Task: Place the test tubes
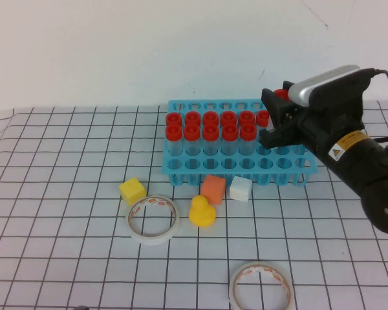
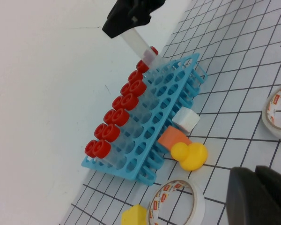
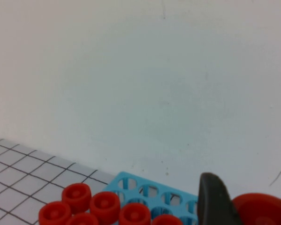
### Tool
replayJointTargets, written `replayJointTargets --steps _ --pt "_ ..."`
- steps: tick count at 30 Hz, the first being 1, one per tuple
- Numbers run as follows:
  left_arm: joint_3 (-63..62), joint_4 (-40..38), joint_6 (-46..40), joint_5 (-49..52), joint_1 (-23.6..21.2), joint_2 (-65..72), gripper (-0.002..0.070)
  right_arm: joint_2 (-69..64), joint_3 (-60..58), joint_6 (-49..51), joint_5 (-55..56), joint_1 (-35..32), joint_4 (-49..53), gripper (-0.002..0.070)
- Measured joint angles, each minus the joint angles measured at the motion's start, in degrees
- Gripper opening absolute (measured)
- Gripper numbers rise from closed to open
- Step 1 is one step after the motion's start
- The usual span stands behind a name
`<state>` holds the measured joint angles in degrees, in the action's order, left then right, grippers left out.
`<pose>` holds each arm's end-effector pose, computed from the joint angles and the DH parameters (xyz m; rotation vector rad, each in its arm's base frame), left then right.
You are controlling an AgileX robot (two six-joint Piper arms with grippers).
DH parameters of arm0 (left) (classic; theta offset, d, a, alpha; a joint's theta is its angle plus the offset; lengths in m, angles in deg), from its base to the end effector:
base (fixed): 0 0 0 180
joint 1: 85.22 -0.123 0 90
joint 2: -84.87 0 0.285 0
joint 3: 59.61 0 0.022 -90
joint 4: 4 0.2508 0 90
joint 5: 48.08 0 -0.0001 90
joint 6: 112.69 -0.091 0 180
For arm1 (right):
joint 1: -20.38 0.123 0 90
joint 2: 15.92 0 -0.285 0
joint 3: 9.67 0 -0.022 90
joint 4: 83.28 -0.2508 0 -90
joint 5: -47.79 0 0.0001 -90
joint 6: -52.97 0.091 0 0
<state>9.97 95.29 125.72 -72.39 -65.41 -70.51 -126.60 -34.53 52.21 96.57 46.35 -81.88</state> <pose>0.0580 -0.0601 0.2332 1.1224 1.2831 -0.0737 0.3435 0.1692 0.2311 -0.3787 1.4769 0.3530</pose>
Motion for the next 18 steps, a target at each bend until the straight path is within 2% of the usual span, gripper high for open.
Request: replayJointTargets --steps 18 --pt "0.0 0.8 0.3 -0.3 0.0 0.0 -0.0001 -9.4 7.4 -1.7 0.2 -0.4 -2.1 0.0279"
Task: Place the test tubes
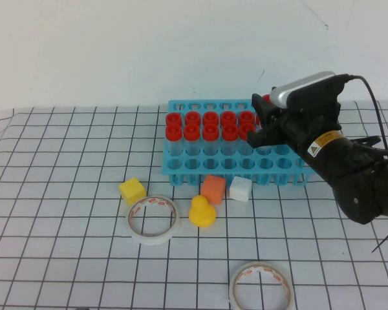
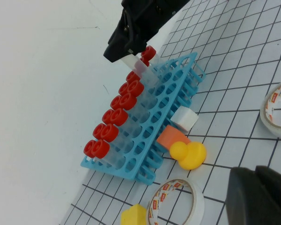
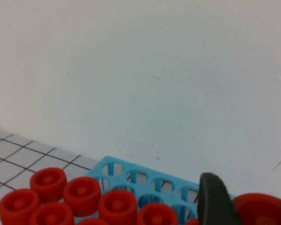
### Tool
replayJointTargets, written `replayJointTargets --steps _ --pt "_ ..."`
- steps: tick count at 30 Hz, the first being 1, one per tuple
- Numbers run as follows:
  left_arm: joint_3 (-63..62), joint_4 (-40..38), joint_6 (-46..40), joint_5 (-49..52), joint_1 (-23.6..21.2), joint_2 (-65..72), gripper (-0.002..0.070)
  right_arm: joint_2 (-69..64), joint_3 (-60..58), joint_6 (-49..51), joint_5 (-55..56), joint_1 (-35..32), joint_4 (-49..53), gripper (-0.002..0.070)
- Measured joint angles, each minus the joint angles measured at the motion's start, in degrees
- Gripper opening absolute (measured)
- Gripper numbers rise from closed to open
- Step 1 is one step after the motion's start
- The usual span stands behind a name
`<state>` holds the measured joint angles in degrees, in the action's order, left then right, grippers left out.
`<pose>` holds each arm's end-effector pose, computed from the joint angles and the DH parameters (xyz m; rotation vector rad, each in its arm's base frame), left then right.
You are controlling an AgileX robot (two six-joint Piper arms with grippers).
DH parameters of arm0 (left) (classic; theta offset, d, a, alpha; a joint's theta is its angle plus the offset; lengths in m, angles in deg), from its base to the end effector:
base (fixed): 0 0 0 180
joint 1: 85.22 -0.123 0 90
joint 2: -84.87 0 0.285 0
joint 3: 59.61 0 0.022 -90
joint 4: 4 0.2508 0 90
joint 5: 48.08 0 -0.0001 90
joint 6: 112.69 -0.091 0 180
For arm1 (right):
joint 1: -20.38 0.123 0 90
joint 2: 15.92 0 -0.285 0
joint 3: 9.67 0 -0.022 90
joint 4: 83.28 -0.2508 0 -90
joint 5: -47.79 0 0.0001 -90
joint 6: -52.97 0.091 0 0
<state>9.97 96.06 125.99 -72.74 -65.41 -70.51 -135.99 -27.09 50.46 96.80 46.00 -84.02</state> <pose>0.0576 -0.0604 0.2326 1.1344 1.2810 -0.0725 0.3786 0.1806 0.2019 -0.3635 1.5098 0.3186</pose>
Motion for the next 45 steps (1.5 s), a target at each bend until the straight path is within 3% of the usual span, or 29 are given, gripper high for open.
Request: replayJointTargets --steps 23,45 --pt "0.0 0.7 0.0 0.0 0.0 0.0 -0.0001 -4.6 2.2 -4.0 1.1 0.0 -3.1 0.0279" --pt "0.0 0.7 -0.2 0.0 0.0 0.0 -0.0001 -6.1 2.2 0.1 2.7 -0.1 -3.3 0.0279"
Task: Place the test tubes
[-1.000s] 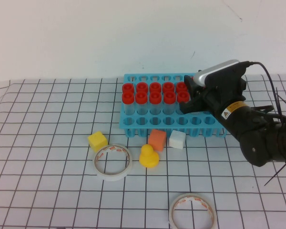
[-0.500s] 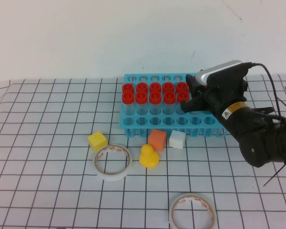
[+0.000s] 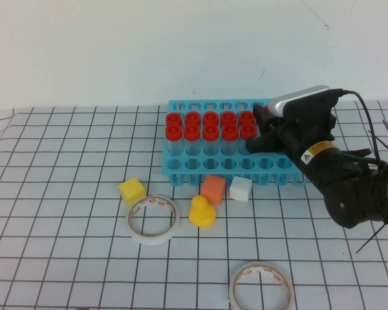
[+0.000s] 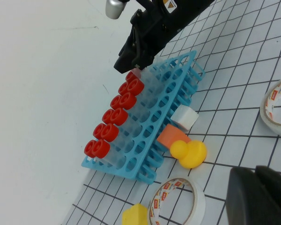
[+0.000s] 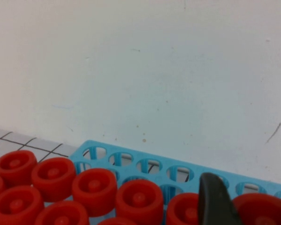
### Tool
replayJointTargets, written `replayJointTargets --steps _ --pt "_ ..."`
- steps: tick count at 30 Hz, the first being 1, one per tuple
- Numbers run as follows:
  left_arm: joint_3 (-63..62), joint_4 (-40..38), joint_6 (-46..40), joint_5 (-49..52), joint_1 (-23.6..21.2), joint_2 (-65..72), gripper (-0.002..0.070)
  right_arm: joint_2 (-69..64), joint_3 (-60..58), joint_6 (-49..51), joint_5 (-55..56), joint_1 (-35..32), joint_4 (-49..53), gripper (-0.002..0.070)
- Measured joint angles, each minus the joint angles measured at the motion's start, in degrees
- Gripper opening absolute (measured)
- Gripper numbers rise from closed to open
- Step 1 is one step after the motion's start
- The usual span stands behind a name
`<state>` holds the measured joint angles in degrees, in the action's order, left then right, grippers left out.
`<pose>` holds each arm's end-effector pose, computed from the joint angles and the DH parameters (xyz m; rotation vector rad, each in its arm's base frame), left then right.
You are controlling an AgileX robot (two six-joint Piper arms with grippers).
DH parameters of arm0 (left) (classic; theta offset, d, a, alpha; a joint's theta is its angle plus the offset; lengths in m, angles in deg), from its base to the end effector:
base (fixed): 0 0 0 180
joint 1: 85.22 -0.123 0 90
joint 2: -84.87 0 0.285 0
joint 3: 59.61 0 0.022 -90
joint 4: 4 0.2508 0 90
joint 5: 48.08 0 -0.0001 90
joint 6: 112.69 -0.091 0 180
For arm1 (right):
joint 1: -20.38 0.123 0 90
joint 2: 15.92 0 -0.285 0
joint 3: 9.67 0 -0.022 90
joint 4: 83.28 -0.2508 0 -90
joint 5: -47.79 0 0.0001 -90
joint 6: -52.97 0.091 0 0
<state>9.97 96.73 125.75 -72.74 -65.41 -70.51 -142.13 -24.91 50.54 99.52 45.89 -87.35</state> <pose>0.0576 -0.0603 0.2322 1.1466 1.2763 -0.0608 0.3927 0.1818 0.1708 -0.3034 1.5459 0.3074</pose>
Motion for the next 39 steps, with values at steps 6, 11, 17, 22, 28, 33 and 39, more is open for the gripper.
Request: replayJointTargets --steps 6,11,17,22,28,33,39 --pt "0.0 0.0 0.0 0.0 0.0 0.0 -0.0001 0.0 0.0 0.0 0.0 0.0 -0.1 0.0279" --pt "0.0 0.0 0.0 0.0 0.0 0.0 -0.0001 0.0 0.0 0.1 -0.1 0.0 -0.2 0.0279" --pt "0.0 0.0 0.0 0.0 0.0 0.0 -0.0001 -0.8 0.0 0.1 -1.7 0.0 -0.2 0.0281" --pt "0.0 0.0 0.0 0.0 0.0 0.0 -0.0001 -0.9 0.0 0.2 -2.3 0.0 -0.9 0.0323" --pt "0.0 0.0 0.0 0.0 0.0 0.0 -0.0001 -0.9 0.0 0.3 -2.3 0.0 -1.4 0.0369" --pt "0.0 0.0 0.1 0.0 0.0 0.0 -0.0001 0.5 0.0 0.4 -2.4 0.0 -1.6 0.0375" --pt "0.0 0.0 0.1 0.0 0.0 0.0 -0.0001 6.2 -0.8 1.6 -2.5 0.0 -1.7 0.0348"
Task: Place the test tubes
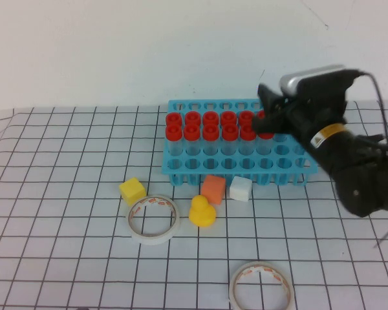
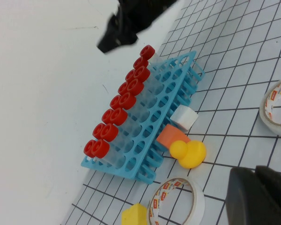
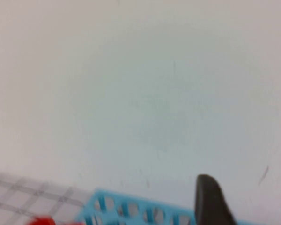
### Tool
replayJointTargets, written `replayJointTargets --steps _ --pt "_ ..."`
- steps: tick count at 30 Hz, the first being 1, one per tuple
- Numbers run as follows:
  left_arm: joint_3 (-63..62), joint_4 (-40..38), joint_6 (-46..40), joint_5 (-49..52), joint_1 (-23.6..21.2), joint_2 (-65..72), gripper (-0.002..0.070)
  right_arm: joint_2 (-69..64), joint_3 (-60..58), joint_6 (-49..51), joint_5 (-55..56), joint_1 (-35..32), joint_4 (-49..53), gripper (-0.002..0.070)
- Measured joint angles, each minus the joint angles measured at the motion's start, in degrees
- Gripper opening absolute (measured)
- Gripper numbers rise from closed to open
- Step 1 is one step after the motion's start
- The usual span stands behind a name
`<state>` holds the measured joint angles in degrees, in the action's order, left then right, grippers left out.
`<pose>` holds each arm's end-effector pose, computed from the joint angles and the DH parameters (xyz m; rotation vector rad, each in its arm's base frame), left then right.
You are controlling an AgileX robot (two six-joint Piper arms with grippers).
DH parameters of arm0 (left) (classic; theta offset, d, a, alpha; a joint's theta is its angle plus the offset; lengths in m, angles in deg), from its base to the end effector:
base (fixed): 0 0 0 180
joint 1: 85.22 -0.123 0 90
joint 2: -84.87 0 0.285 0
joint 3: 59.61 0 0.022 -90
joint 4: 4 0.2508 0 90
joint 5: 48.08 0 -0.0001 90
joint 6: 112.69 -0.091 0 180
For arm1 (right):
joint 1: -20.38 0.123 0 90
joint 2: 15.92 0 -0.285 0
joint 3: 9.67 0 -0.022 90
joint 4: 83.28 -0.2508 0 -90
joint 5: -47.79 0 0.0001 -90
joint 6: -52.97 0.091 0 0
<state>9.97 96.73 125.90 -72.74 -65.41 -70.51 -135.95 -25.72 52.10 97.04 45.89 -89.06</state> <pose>0.0576 -0.0603 0.2322 1.1449 1.2778 -0.0627 0.3848 0.1759 0.2090 -0.2388 1.5089 0.3385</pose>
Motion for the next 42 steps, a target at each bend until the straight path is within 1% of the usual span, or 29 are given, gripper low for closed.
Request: replayJointTargets --steps 3,4,6,8,10,13,14,17,24,34,38,42 --pt "0.0 0.0 0.0 0.0 0.0 0.0 -0.0001 5.7 -2.5 2.2 0.0 0.0 0.0 0.0256" --pt "0.0 0.0 0.0 0.0 0.0 0.0 -0.0001 8.1 -4.2 2.6 0.0 0.0 0.5 0.0190" --pt "0.0 0.0 0.0 0.0 0.0 0.0 -0.0001 13.5 -7.1 2.9 0.0 0.0 1.2 0.0092" --pt "0.0 0.0 0.0 0.0 0.0 0.0 -0.0001 18.6 -10.8 3.0 0.0 0.0 3.0 0.0039" --pt "0.0 0.0 0.0 0.0 0.0 0.0 -0.0001 24.4 -14.4 3.0 -1.8 0.0 5.8 0.0017" --pt "0.0 0.0 0.0 0.0 0.0 0.0 -0.0001 32.3 -18.4 3.1 -6.7 0.0 11.8 0.0004" --pt "0.0 0.0 0.0 0.0 0.0 0.0 -0.0001 37.2 -20.5 3.1 -11.2 0.0 15.5 0.0001" --pt "0.0 0.0 0.0 0.0 0.0 0.0 -0.0001 45.1 -23.6 3.4 -18.0 0.0 18.1 -0.0001" --pt "0.0 0.0 0.0 0.0 0.0 0.0 -0.0001 62.3 -31.0 3.6 -35.4 0.0 17.9 -0.0001" --pt "0.0 0.0 -0.1 0.0 0.0 0.0 -0.0001 88.3 -41.7 3.6 -57.1 0.0 17.9 -0.0001" --pt "0.0 0.1 -0.1 0.0 0.0 0.0 -0.0001 95.5 -43.3 3.6 -64.1 0.0 17.7 -0.0001" --pt "0.0 0.1 -0.1 0.0 0.0 0.0 -0.0001 100.5 -43.3 3.6 -68.4 0.0 17.5 -0.0001"
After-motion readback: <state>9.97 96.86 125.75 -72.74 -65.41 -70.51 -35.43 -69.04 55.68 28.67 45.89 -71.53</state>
